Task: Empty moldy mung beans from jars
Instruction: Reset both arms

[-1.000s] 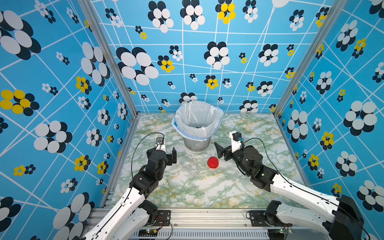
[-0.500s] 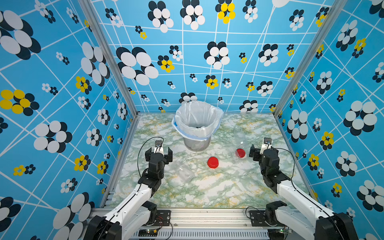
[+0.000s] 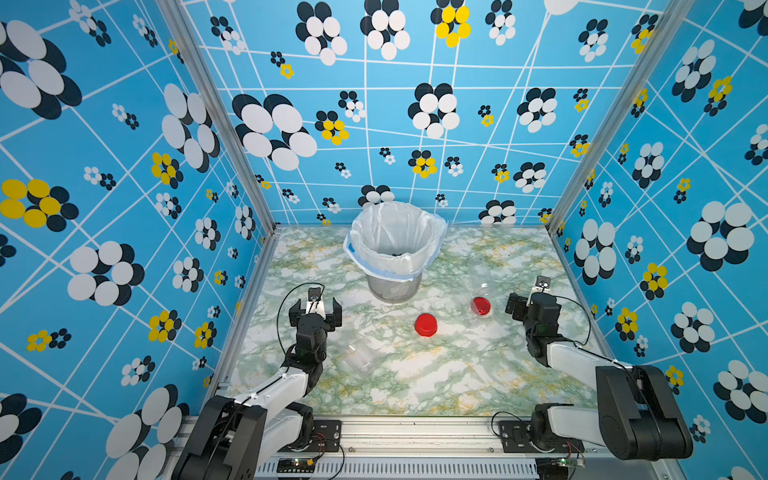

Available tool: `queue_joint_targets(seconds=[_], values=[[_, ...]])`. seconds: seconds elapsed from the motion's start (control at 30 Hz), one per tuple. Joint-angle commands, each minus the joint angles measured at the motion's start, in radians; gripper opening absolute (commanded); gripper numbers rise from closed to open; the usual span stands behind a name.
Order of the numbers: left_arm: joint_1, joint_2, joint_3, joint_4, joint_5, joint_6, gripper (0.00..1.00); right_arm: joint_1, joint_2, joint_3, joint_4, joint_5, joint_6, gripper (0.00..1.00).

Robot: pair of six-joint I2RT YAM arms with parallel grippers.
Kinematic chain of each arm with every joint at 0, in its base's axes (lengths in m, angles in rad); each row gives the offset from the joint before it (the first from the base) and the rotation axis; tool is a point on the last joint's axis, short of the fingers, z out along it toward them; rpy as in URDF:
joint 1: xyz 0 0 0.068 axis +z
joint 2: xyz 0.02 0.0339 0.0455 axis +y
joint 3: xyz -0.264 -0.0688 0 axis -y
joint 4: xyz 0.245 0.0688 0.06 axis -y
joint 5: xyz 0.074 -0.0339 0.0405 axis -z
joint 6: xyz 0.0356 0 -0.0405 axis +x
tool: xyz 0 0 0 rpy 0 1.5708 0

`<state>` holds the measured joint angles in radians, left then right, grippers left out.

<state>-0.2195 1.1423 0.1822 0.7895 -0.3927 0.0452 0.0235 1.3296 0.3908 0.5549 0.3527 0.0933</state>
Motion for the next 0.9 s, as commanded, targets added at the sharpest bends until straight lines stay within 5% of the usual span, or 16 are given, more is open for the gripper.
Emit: queue_joint_targets(seconds=[0.0,0.4,0.6,0.87], values=[[0.033,0.048,-0.007,0.133,0.057,-0.011,0.99,-0.008,0.055,0.032,0.103,-0.014,0.012,0.99],[0.103,0.185,0.039,0.233,0.163,-0.019,1.0,0.015,0.183,0.005,0.272,-0.072,-0.045,0.99],[0.121,0.452,0.044,0.513,0.181,-0.003,0.99,0.018,0.18,0.006,0.267,-0.071,-0.044,0.99],[0.136,0.417,0.163,0.225,0.169,-0.032,0.99,0.017,0.179,0.008,0.264,-0.074,-0.047,0.99]])
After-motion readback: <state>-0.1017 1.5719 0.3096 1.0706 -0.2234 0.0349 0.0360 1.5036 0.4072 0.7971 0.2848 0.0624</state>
